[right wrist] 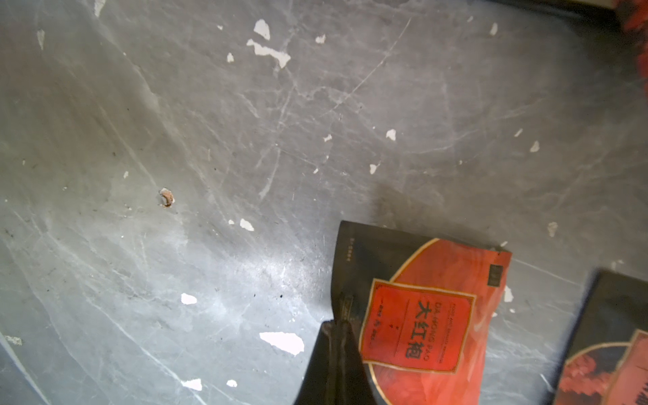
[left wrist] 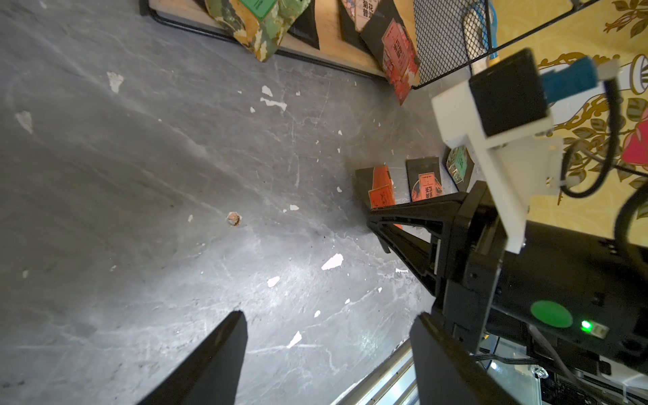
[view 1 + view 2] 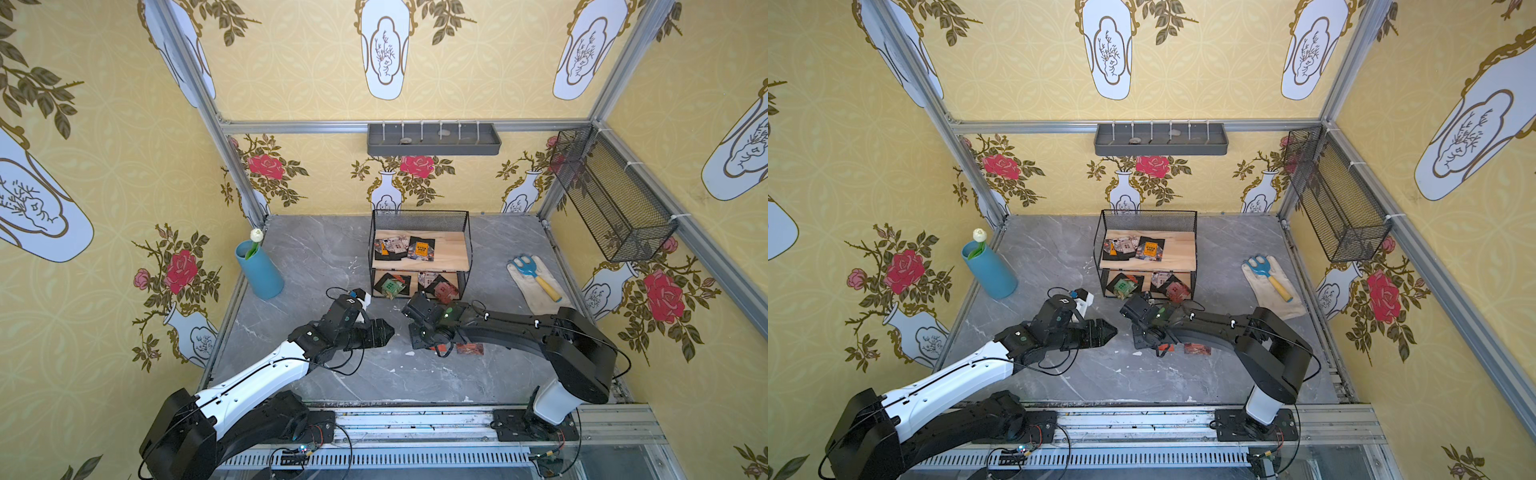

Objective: Remove the tea bags from the shelf
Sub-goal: Place the tea bag at the center of the board.

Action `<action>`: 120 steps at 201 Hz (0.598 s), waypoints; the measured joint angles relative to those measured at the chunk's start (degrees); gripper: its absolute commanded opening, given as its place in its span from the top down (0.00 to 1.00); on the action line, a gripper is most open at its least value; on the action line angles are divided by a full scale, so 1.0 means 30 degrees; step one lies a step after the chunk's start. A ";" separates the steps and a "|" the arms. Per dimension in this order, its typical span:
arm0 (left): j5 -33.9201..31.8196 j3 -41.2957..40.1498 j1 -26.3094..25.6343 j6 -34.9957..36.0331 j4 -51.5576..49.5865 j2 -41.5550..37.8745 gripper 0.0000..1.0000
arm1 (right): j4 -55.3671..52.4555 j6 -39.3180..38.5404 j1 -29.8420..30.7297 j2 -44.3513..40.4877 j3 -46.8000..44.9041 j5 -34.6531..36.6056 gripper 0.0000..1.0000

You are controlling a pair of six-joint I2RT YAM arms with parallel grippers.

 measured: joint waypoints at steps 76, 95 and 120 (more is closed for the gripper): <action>-0.0277 -0.0073 0.0000 -0.0007 -0.0372 -0.0299 0.17 | -0.0007 0.0007 0.0015 -0.0386 0.0138 -0.0087 0.78; -0.0277 -0.0073 0.0000 -0.0007 -0.0372 -0.0328 0.17 | -0.0007 0.0007 0.0044 -0.0423 0.0146 -0.0087 0.75; -0.0284 -0.0073 0.0000 -0.0007 -0.0372 -0.0342 0.17 | -0.0022 0.0007 0.0102 -0.0437 0.0153 -0.0087 0.75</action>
